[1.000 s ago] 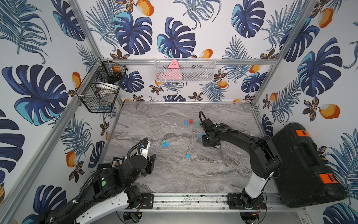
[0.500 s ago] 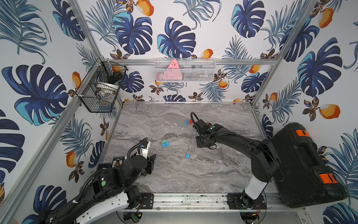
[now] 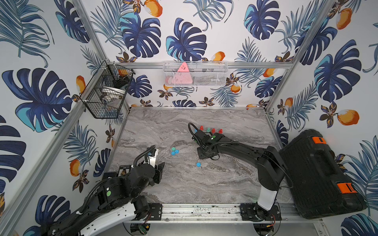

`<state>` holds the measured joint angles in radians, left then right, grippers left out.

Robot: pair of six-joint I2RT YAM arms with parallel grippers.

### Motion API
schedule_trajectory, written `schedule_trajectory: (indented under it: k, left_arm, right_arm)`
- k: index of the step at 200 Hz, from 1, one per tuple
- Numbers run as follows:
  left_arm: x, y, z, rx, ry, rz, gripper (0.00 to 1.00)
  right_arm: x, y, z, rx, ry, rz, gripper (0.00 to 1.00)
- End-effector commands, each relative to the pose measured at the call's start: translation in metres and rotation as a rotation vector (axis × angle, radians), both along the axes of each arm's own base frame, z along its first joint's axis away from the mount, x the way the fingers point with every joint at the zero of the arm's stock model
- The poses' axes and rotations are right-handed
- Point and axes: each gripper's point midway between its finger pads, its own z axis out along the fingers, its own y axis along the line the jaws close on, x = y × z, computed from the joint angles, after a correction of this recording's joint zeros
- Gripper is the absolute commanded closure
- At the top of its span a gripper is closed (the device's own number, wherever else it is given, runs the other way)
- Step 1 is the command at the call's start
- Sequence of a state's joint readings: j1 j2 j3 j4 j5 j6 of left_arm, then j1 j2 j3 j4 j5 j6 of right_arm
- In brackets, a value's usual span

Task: Close the stamp cap
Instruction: Close the cover of the stamp.

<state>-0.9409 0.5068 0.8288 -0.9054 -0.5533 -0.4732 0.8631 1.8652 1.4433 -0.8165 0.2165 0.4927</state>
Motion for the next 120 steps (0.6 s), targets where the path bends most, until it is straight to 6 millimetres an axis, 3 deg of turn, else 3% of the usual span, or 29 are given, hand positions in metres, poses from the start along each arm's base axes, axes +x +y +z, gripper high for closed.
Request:
schedule_trajectory:
  k: [1,120]
  left_arm:
    - [0.001,0.001,0.002,-0.001,-0.009,0.008,0.48]
    - [0.002,0.001,0.001,0.001,-0.007,0.008,0.48]
  right_arm:
    - [-0.004,0.002,-0.004,-0.018,0.011,-0.010,0.78]
    - [-0.022,0.026,-0.029,-0.013,0.064,0.035,0.78]
